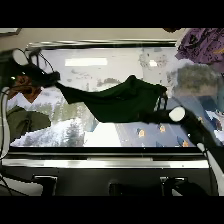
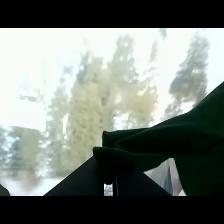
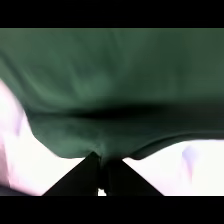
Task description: Fold the clothes and pants, and hang the long-sleeved shirts on hangers.
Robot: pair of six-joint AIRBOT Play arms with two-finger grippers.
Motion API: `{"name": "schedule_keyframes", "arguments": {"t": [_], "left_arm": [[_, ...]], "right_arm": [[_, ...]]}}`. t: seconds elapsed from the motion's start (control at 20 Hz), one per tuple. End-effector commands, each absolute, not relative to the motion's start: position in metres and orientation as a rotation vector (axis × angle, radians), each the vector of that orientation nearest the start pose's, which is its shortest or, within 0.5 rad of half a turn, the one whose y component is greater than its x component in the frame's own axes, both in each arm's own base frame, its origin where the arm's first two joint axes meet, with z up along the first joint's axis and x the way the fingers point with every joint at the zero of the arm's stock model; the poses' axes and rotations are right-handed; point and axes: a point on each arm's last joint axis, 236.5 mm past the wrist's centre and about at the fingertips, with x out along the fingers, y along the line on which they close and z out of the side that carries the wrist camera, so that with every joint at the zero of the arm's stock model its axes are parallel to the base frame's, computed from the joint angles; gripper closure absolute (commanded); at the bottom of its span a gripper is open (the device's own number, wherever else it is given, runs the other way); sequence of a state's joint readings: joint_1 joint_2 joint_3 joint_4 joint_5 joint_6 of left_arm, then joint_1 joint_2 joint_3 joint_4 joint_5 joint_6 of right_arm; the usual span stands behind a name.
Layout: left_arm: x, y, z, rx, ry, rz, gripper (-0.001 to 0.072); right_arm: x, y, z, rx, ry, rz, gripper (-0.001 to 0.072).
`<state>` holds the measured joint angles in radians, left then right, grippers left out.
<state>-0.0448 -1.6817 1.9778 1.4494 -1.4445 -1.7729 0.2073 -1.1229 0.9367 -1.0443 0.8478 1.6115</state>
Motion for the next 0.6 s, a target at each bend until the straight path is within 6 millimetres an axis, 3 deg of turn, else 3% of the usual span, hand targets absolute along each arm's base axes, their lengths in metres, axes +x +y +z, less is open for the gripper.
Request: {"name": "schedule_keyframes", "arguments": {"t": [0.0,0.05,0.15,0.3,0.4,0.55], "left_arm": [[0.499,-0.027,0.252,-0.2,0.796,-0.007,0.0686],[0.484,-0.023,0.294,-0.2,0.689,-0.005,0.0686],[0.434,-0.011,0.373,-0.186,0.482,0.015,0.0685],[0.342,0.008,0.463,-0.23,0.21,0.069,0.0686],[0.278,0.02,0.509,-0.245,0.05,0.097,0.0686],[0.206,0.024,0.549,-0.26,-0.117,0.085,0.0686]], "right_arm": [[0.421,0.131,0.186,0.189,0.759,0.287,0.0681],[0.424,0.123,0.237,0.148,0.665,0.276,0.0681],[0.411,0.108,0.331,0.104,0.48,0.26,0.0681],[0.352,0.089,0.451,0.1,0.206,0.256,0.0681],[0.299,0.078,0.505,0.111,0.057,0.265,0.0681],[0.242,0.065,0.537,0.12,-0.057,0.271,0.068]]}}
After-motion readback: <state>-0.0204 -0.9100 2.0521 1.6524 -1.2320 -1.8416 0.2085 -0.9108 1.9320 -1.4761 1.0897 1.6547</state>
